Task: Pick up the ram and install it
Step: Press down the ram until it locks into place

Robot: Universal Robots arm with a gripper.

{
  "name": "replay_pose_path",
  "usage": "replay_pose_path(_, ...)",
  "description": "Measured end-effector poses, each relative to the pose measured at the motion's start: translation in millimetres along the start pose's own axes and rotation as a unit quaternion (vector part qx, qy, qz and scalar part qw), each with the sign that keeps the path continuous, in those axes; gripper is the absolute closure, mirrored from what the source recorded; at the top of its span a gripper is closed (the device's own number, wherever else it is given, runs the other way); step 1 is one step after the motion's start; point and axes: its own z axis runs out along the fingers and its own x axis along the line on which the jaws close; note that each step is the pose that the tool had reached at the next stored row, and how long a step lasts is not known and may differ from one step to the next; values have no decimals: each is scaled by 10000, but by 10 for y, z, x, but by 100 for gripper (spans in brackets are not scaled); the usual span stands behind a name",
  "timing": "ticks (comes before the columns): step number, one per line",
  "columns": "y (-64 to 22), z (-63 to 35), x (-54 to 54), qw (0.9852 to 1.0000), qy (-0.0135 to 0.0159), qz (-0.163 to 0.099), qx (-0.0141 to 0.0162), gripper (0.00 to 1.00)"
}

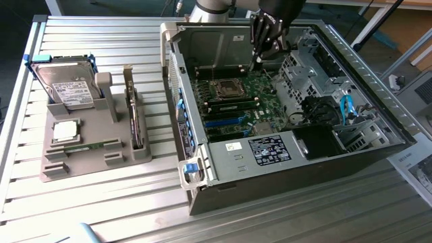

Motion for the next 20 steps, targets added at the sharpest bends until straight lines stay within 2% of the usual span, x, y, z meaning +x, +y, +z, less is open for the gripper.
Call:
replay_pose_path(15, 0, -1, 0, 10000, 6, 11, -2, 89)
replay_pose_path(20, 0, -1, 0, 9994, -4, 331, -29, 89)
